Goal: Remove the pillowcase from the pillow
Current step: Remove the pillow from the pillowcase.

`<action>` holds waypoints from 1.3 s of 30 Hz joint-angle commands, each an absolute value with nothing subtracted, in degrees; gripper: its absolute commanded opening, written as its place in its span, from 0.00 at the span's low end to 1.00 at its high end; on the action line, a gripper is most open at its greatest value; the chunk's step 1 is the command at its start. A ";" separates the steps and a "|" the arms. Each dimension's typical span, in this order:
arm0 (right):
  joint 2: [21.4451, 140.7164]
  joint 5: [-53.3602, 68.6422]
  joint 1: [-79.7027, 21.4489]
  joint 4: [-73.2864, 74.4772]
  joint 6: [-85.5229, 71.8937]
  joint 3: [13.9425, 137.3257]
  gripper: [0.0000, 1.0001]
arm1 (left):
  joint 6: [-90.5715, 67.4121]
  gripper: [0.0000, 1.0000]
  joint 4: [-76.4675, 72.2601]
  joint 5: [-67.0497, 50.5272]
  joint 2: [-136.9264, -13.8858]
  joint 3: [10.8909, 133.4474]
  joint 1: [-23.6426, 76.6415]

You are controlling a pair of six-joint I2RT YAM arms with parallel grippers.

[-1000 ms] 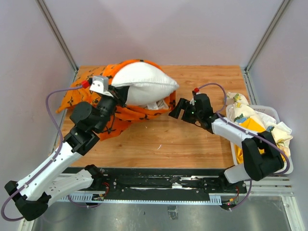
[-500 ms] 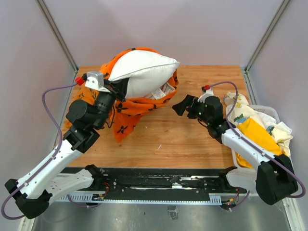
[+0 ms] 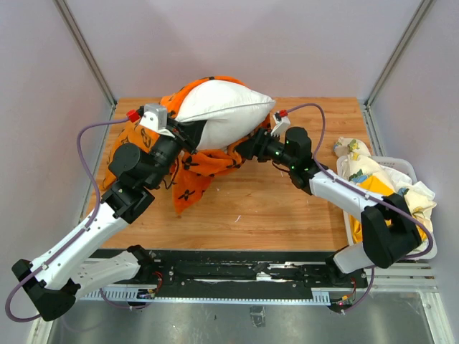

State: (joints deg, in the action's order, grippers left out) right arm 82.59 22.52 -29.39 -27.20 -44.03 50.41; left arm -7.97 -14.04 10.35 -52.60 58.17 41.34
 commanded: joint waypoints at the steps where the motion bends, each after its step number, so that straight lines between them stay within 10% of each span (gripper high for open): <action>1: 85.32 22.73 -31.81 -31.39 -46.59 53.31 0.45 | -11.12 0.00 -25.77 6.03 -51.24 62.22 41.47; 3: 87.15 22.53 -32.21 -31.61 -48.12 53.50 0.04 | -11.85 0.00 -26.56 4.98 -51.24 62.21 41.48; 4: 88.04 22.39 -32.37 -31.23 -48.62 53.48 0.01 | -12.08 0.00 -26.84 4.51 -51.24 62.31 41.48; 22: 92.38 17.95 -44.53 -23.74 -45.08 48.32 0.01 | -11.25 0.00 -30.49 1.14 -48.37 62.83 41.48; 30: 63.61 16.56 -31.34 -20.57 -33.67 38.37 0.84 | -7.54 0.00 -22.46 -1.09 -45.55 58.45 41.42; 39: 49.29 25.36 -16.90 -22.37 -33.27 39.28 0.98 | -2.38 0.00 -11.94 -21.14 -51.80 57.72 41.27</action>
State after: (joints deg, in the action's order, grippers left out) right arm 49.23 19.22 -20.71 -21.89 -35.22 37.76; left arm -5.96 -11.88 -7.51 -49.89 57.41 41.06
